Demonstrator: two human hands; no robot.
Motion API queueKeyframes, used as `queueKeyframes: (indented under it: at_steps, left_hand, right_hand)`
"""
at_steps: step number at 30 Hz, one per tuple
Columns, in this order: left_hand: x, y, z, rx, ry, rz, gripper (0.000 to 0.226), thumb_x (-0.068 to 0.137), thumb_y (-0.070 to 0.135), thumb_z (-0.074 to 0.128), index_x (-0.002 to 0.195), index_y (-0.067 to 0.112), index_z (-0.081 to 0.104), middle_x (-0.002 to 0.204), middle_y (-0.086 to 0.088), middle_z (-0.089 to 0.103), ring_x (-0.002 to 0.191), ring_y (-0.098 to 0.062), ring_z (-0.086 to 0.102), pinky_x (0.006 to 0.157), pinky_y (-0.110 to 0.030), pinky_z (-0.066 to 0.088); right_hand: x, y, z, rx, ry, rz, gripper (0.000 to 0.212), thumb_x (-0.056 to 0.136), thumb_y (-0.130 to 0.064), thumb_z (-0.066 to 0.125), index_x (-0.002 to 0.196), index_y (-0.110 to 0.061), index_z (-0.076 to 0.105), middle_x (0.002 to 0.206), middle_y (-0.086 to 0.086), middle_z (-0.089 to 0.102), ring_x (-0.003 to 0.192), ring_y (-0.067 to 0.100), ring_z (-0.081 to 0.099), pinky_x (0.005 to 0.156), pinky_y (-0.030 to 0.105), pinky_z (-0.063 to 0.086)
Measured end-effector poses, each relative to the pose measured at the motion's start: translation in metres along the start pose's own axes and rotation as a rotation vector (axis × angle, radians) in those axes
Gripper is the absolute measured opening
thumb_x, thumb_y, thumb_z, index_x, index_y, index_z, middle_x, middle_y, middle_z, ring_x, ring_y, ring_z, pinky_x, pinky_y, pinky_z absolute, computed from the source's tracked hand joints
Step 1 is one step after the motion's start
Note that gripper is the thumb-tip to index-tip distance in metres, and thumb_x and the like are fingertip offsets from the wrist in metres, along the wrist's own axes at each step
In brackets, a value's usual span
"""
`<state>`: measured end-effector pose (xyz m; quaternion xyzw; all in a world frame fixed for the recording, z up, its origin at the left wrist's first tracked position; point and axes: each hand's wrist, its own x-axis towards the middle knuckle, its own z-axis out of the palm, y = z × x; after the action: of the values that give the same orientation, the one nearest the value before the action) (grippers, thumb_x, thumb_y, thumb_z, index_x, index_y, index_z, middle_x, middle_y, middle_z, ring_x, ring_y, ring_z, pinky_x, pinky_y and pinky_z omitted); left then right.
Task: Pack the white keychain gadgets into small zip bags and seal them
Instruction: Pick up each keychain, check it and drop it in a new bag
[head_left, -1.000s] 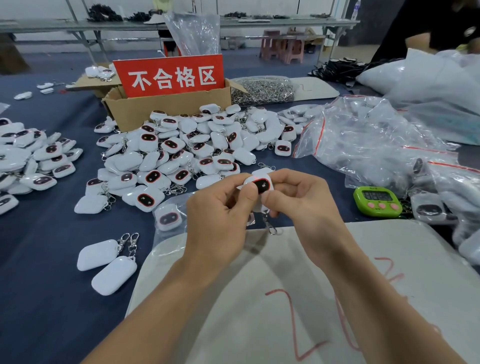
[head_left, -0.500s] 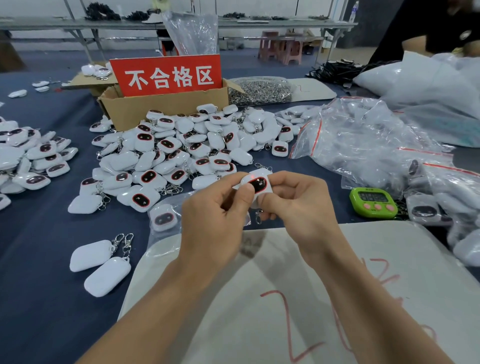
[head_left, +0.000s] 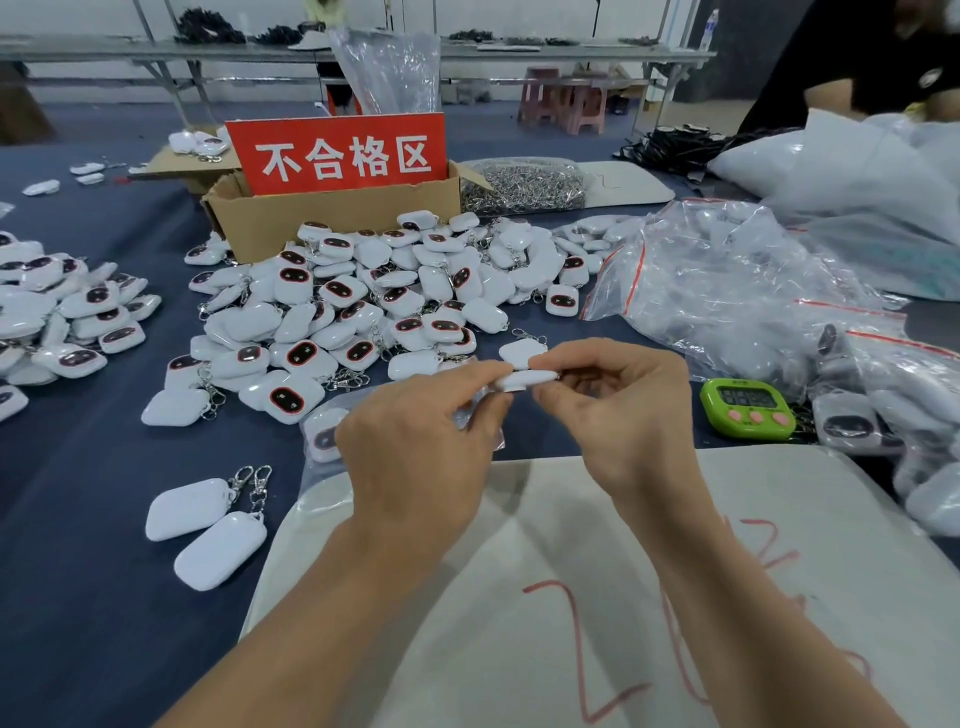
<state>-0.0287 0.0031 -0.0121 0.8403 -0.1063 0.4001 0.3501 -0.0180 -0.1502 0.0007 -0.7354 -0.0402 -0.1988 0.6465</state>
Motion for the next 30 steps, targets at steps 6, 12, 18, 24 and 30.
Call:
queueKeyframes:
  at_steps: [6,12,18,24,30]
  left_hand:
    - [0.0,0.001,-0.002,-0.123,-0.1,-0.137,0.034,0.079,0.037,0.08,0.113,0.038,0.077,0.086,0.012,0.076,0.074,-0.004,0.064,0.075,-0.035,0.057]
    - [0.001,-0.002,-0.001,-0.163,-0.163,0.05,0.042,0.079,0.022,0.084,0.119,0.029,0.076,0.121,0.015,0.072,0.102,-0.005,0.066,0.082,-0.024,0.052]
    - [0.001,-0.004,-0.002,-0.145,-0.169,-0.054,0.022,0.095,0.054,0.057,0.111,0.042,0.067,0.079,0.017,0.064,0.07,-0.001,0.052,0.063,-0.021,0.04]
    - [0.002,-0.006,-0.003,-0.283,-0.187,-0.105,0.027,0.105,0.044,0.048,0.11,0.034,0.073,0.075,0.013,0.067,0.071,-0.003,0.06,0.063,-0.016,0.042]
    - [0.013,-0.01,-0.008,0.029,-0.023,-0.233,0.029,0.101,0.037,0.051,0.114,0.03,0.077,0.073,0.01,0.064,0.081,-0.018,0.049,0.082,-0.033,0.036]
  right_hand:
    - [-0.001,-0.002,-0.008,0.206,-0.127,0.154,0.02,0.072,-0.01,0.077,0.09,-0.015,0.083,0.075,0.024,0.071,0.057,0.014,0.055,0.056,0.021,0.043]
    - [0.003,0.006,-0.01,0.301,-0.294,0.342,0.025,0.081,-0.023,0.073,0.1,-0.01,0.082,0.083,0.016,0.065,0.06,0.019,0.036,0.055,0.025,0.031]
    - [0.003,0.003,-0.011,0.182,-0.255,0.271,0.04,0.082,-0.048,0.07,0.085,-0.009,0.079,0.076,0.017,0.066,0.064,0.023,0.043,0.061,0.03,0.035]
    - [-0.001,-0.001,-0.007,0.122,-0.288,0.242,0.018,0.079,-0.029,0.074,0.075,-0.011,0.077,0.067,0.007,0.065,0.061,0.017,0.043,0.059,0.026,0.035]
    - [0.003,0.0,-0.009,0.078,-0.069,0.281,0.029,0.088,-0.021,0.077,0.063,-0.012,0.069,0.063,0.007,0.06,0.058,0.016,0.039,0.052,0.016,0.033]
